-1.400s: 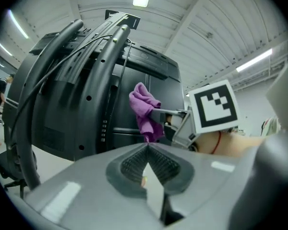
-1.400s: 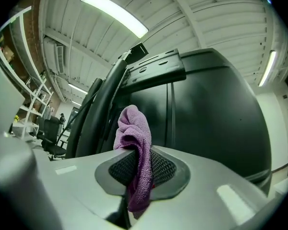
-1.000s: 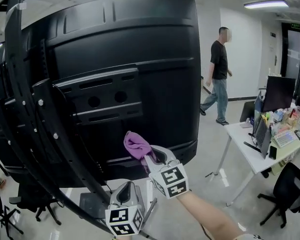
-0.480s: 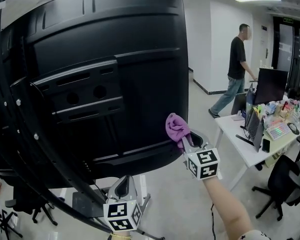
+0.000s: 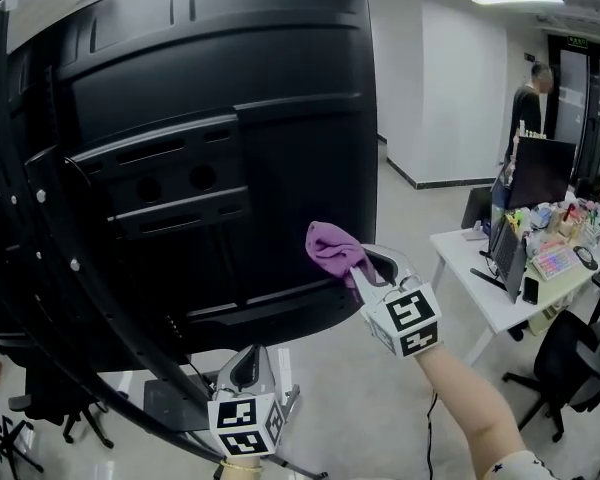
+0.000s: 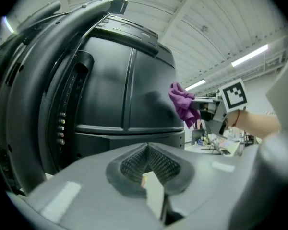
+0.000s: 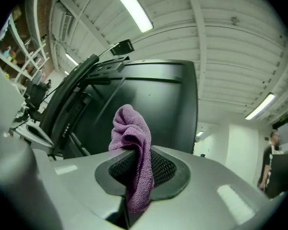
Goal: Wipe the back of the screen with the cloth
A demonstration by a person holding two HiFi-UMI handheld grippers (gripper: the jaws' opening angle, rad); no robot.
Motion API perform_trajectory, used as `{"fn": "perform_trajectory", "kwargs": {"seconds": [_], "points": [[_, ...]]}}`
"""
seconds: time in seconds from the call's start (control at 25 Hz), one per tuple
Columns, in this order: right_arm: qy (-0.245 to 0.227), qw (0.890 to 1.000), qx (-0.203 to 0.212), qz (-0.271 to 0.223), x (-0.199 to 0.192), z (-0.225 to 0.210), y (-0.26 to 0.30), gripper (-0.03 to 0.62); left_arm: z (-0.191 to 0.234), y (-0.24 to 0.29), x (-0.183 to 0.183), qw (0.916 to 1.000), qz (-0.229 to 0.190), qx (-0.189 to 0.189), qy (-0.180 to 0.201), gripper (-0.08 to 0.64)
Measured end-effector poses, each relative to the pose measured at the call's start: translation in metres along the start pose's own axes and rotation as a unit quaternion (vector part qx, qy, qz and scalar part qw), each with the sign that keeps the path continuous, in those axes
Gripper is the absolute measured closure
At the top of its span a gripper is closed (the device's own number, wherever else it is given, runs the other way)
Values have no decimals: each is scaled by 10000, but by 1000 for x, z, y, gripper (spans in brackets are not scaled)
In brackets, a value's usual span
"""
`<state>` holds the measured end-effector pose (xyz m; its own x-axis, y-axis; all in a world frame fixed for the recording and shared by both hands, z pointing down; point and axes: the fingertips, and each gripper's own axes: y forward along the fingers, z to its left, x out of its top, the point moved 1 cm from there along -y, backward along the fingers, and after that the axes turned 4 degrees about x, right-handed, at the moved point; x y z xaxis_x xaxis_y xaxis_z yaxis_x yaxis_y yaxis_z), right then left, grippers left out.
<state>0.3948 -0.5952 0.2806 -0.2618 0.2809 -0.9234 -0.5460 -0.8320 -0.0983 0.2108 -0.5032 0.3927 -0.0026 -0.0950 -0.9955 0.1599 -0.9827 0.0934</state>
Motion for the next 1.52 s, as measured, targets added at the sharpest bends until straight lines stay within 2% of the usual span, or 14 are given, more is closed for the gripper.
{"fn": "perform_trajectory", "kwargs": {"seconds": [0.08,0.2,0.36,0.64,1.0,1.12,1.24,1.36,1.52], "points": [[-422,9986,282,161,11,13,13,541,-2,0,0,10000,20,-34,3,552],[-1070,9926,454,346,34,13,29,541,-7,-2,-2,9999,53,-109,14,552],[-1405,9887,441,288,94,-17,48,540,-5,-9,-4,9999,92,-96,77,552],[-1857,9821,-226,-193,233,-85,59,540,9,-16,-9,9998,194,38,-58,552],[-1886,9741,-1023,-713,341,-146,69,540,25,-37,0,9997,139,179,-91,552],[-1787,9733,-1182,-826,356,-159,66,541,28,-46,5,9997,66,178,-149,552],[-1633,9752,-1190,-897,351,-160,60,540,34,-56,11,9996,-38,205,-165,552],[-1615,9760,-1159,-889,331,-147,47,541,43,-73,12,9996,-85,213,-189,552],[-1566,9771,-1198,-797,289,-106,11,540,64,-106,8,9992,-105,326,-222,552]]}}
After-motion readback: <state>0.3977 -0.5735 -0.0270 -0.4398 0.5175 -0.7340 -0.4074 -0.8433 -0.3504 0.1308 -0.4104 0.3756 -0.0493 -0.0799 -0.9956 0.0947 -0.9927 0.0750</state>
